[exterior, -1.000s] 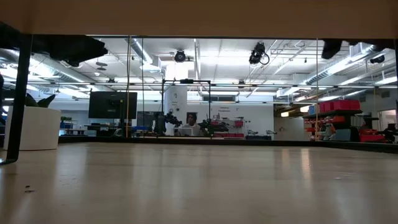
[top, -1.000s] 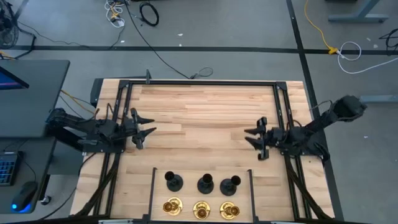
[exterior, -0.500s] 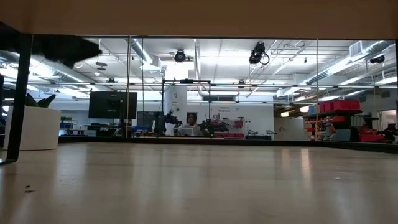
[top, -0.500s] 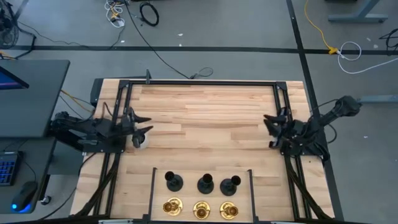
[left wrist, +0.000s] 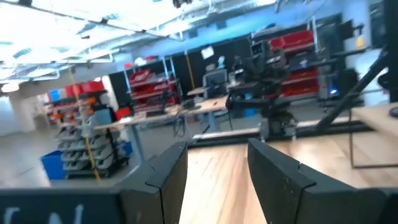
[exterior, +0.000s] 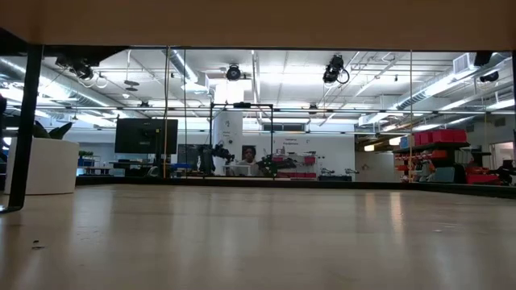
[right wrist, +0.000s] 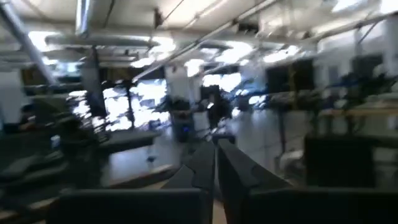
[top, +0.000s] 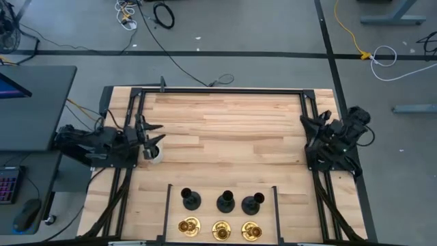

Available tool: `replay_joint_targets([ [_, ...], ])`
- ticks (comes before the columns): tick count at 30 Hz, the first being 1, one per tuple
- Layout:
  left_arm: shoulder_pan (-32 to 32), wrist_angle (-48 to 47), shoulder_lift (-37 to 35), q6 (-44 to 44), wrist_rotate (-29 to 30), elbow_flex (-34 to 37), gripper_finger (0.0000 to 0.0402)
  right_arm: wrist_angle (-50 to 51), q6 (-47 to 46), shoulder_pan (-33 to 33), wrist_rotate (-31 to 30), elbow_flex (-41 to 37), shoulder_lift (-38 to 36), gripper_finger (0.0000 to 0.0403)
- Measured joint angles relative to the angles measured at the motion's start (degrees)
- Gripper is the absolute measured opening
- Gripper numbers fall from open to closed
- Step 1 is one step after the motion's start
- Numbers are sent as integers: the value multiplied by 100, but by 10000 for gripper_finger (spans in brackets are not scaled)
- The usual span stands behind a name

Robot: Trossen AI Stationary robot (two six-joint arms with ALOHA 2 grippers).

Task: Pick & Place candle stick holders
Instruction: Return to Home Position

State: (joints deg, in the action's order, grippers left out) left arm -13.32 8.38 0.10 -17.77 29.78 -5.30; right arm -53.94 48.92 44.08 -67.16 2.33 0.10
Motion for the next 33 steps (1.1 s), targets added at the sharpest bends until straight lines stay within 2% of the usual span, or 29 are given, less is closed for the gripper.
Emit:
replay_joint_targets([
  [1, 54, -87, -2, 68, -4, -4, 170, -47, 2, 203, -212, -9, -11, 17],
  [2, 113, -134, 0, 154, -93, 13, 170, 34, -127, 404, -147, -18, -9, 14],
  [5, 320, -132, 5, 385, -964, 205, 170, 998, -681, 850, 1447, -135, 12, 4],
  [6, 386, -162, 3, 367, -1271, 281, 170, 1326, -787, 915, 1636, -147, 30, 3],
  [8, 498, -136, 9, 400, -1810, 433, 170, 1677, -1288, 925, 1604, -148, 27, 2],
  [12, 700, -640, 25, 1010, -2541, 472, 170, 2618, -2398, 915, 1344, -136, 22, 2],
  [16, 842, -668, 24, 1247, -2789, 472, 170, 3611, -3207, 780, 903, -139, 27, 2],
  [18, 900, -623, 26, 1122, -2768, 478, 170, 3744, -3464, 638, 1065, -140, 26, 2],
  [21, 976, -599, 26, 1085, -2726, 479, 170, 4217, -3885, 379, 1636, -142, 28, 2],
  [26, 1108, -565, 24, 998, -2747, 479, 170, 4802, -4479, -439, 1323, -142, 16, 2],
  [30, 1233, -243, 25, 915, -2769, 481, 170, 4647, -4548, -1275, 2007, -142, -7, 2],
  [33, 1327, 24, 24, 799, -3008, 481, 170, 4671, -4672, -1949, 2512, -142, -7, 1],
])
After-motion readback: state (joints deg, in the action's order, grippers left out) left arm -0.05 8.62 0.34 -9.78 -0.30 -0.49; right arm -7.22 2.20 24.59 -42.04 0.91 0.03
